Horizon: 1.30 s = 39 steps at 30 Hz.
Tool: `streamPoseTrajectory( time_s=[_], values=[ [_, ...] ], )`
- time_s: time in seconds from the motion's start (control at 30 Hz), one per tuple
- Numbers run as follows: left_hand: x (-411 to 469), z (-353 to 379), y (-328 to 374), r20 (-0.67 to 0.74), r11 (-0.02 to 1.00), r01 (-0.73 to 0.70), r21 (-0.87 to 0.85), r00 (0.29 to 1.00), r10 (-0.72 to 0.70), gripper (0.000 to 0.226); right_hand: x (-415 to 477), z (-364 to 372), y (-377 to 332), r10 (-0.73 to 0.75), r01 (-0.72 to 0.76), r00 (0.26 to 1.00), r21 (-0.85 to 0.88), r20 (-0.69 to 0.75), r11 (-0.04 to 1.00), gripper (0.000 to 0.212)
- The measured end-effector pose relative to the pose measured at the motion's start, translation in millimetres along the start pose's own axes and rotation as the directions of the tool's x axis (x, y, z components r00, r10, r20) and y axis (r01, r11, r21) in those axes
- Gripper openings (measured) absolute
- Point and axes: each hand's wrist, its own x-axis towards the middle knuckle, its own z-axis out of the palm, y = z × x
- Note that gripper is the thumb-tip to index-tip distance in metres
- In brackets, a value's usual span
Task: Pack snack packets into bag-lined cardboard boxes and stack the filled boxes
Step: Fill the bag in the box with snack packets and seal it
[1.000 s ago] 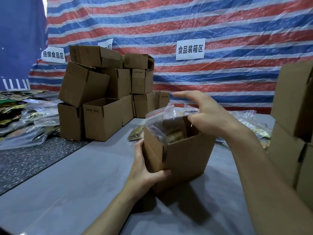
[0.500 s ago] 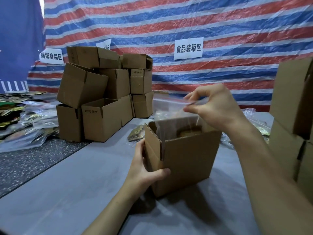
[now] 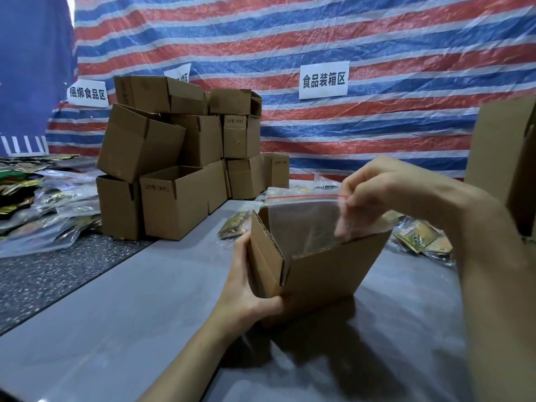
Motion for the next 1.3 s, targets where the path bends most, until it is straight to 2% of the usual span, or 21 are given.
streamPoseTrajectory(
  time_s=[0.1,0.17,0.23,0.33,0.5,0.57,0.63,0.67,0.7,0.77,0.87,1.0,1.1,1.17,1.3],
  values=[
    [-2,2,0,0.039,0.999,-0.034,0.026,0.999,0.033,0.107,9,7,7,0.092,-0.094,0.995,-0.112,-0.028,0.989,0.026],
    [-2,3,-1,0.049,0.998,-0.043,0.043,0.998,0.040,0.106,18,18,12,0.116,-0.124,0.992,-0.183,-0.054,0.975,0.019],
    [-1,2,-3,0.046,0.998,-0.047,0.042,0.998,0.045,0.104,29,30,17,0.135,-0.152,0.988,-0.281,-0.078,0.948,0.023],
    [1,1,-3,0.041,0.998,-0.049,0.030,0.998,0.048,0.104,40,44,19,0.179,-0.201,0.979,-0.331,-0.096,0.922,0.021],
    [1,-1,-3,0.034,0.999,-0.035,0.012,0.999,0.035,0.107,34,41,5,0.107,-0.185,0.960,-0.299,-0.259,0.936,0.023],
    [2,0,-2,0.024,1.000,-0.027,-0.006,0.999,0.027,0.105,27,37,-5,0.008,-0.114,0.947,-0.312,-0.321,0.943,0.020],
    [2,1,-3,0.009,1.000,-0.019,-0.018,1.000,0.019,0.103,24,40,-14,-0.101,-0.003,0.949,-0.328,-0.300,0.945,0.018],
    [2,1,-4,0.006,1.000,-0.015,-0.020,1.000,0.015,0.102,24,45,-18,-0.114,0.034,0.966,-0.323,-0.234,0.946,0.020],
    [2,1,-4,0.002,1.000,-0.009,-0.019,1.000,0.010,0.102,26,52,-19,-0.091,0.042,0.986,-0.326,-0.137,0.944,0.021],
    [1,0,-5,-0.002,1.000,0.000,-0.004,1.000,0.000,0.102,33,66,-18,0.043,-0.021,0.998,-0.378,0.050,0.926,0.025],
    [1,-2,-5,0.013,0.999,0.003,0.037,1.000,-0.003,0.106,41,73,-13,0.243,-0.168,0.963,-0.441,0.118,0.882,0.037],
    [2,-2,-6,0.028,0.998,0.007,0.067,1.000,-0.009,0.105,41,71,-17,0.260,-0.206,0.962,-0.407,0.083,0.890,0.041],
    [4,-2,-6,0.026,0.998,0.039,0.040,0.999,-0.040,0.102,38,73,-18,0.296,-0.252,0.955,-0.441,0.031,0.861,0.066],
    [4,-1,-6,0.041,0.998,0.057,0.009,0.998,-0.057,0.105,38,74,-17,0.325,-0.308,0.945,-0.435,-0.037,0.846,0.075],
    [5,-1,-7,0.037,0.992,0.114,-0.056,0.993,-0.112,0.107,39,72,-12,0.325,-0.378,0.924,-0.368,-0.199,0.849,0.074]
  ],
)
